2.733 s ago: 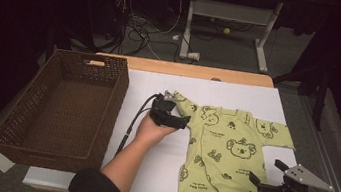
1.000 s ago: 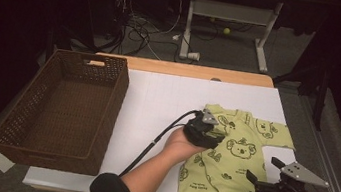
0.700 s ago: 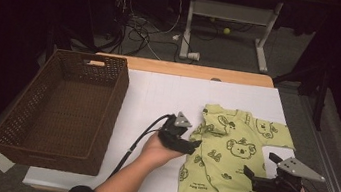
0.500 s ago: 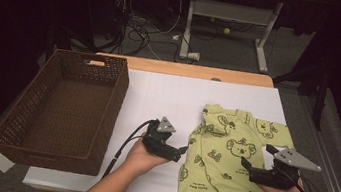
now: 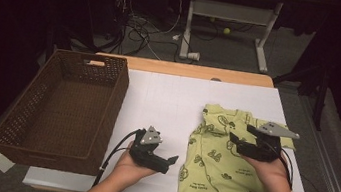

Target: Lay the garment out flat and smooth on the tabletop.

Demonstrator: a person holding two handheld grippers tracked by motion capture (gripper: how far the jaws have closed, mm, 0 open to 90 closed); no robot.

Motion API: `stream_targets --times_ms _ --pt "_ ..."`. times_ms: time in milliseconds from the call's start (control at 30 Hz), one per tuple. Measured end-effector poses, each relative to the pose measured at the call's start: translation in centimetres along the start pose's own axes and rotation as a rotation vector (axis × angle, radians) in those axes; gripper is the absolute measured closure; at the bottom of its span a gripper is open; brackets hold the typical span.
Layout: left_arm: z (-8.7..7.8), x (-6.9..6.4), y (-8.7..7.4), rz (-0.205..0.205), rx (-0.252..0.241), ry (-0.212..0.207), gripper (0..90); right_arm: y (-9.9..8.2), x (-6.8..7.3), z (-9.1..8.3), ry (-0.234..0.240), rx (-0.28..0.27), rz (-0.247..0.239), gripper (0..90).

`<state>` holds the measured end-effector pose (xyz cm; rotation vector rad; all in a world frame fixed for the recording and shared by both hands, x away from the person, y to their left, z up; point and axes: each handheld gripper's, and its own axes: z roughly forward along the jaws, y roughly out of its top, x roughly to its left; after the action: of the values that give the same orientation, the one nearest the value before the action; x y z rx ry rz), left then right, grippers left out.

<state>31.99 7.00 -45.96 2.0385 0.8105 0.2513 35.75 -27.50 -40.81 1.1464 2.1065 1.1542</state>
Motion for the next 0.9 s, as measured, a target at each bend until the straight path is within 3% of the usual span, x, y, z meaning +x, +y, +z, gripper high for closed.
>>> stream_targets --times_ms 167,233,300,467,633,800,833,900 --pt "-0.4 0.2 -0.2 0.001 -0.019 -0.020 0.0 2.0 0.9 2.3 0.023 0.025 -0.016 46.1" --pt "-0.7 0.4 -0.4 -0.018 -0.036 -0.018 0.0 2.9 1.4 3.2 0.010 0.029 -0.027 46.7" --pt "-0.8 0.4 -0.4 0.003 -0.034 -0.002 0.0 3.8 1.7 4.4 0.002 0.038 -0.027 47.1" --pt "-1.0 0.3 -0.4 -0.001 -0.036 -0.009 0.0 4.8 2.7 7.5 -0.001 0.063 -0.028 49.2" --pt "-0.6 0.0 -0.6 0.009 -0.015 -0.015 0.0 4.9 3.2 10.2 -0.005 0.094 -0.014 51.3" --pt "-0.4 -0.3 -0.8 0.017 -0.003 -0.015 0.0 4.4 3.0 12.7 -0.025 0.179 -0.016 55.1" --pt "-0.4 -0.3 -0.8 0.018 -0.003 -0.012 0.0 4.1 3.1 13.1 -0.032 0.199 -0.025 57.5" --pt "-0.5 -0.2 -0.9 0.016 -0.002 -0.009 0.0 3.6 3.2 13.6 -0.042 0.235 -0.038 71.9"
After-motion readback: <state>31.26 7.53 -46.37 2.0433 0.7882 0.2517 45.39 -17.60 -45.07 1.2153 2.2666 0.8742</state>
